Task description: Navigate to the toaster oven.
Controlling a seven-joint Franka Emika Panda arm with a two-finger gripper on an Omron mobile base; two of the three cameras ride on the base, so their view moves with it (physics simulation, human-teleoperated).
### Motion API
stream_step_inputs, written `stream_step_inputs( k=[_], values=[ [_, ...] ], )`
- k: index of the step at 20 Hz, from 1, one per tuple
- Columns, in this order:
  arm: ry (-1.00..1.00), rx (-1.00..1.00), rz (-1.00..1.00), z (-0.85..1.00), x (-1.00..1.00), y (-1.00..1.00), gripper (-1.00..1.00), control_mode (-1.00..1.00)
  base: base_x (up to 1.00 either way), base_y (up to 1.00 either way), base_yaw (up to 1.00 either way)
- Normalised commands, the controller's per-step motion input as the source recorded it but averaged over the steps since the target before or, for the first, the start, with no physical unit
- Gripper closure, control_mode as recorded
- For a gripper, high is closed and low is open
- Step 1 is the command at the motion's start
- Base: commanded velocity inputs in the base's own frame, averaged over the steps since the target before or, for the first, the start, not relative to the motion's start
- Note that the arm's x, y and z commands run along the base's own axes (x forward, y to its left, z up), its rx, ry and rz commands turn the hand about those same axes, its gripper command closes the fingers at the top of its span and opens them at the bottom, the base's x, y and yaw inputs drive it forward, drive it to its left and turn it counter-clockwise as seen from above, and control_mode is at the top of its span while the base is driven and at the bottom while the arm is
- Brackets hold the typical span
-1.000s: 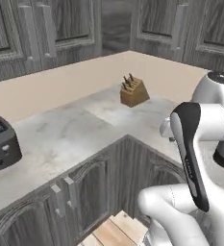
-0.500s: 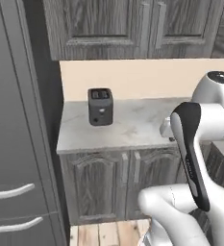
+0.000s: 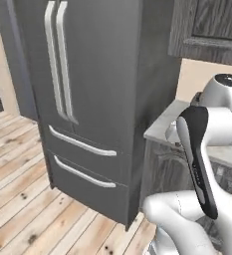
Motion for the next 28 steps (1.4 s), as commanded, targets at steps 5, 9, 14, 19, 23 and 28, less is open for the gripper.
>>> stream_step_inputs(
  k=[5,9,14,19,23,28],
  values=[
    [0.0,0.0,0.0,0.0,0.0,0.0,-1.0,1.0,-0.15,0.06,1.0],
    [0.0,0.0,0.0,0.0,0.0,0.0,-1.0,1.0,0.0,0.32,0.93],
    [0.0,0.0,0.0,0.0,0.0,0.0,-1.0,1.0,0.33,0.07,0.28],
    [0.0,0.0,0.0,0.0,0.0,0.0,-1.0,1.0,0.95,-0.1,0.15],
    [0.0,0.0,0.0,0.0,0.0,0.0,-1.0,1.0,1.0,0.0,0.21],
    [0.0,0.0,0.0,0.0,0.0,0.0,-1.0,1.0,1.0,-0.25,0.16]
  ],
)
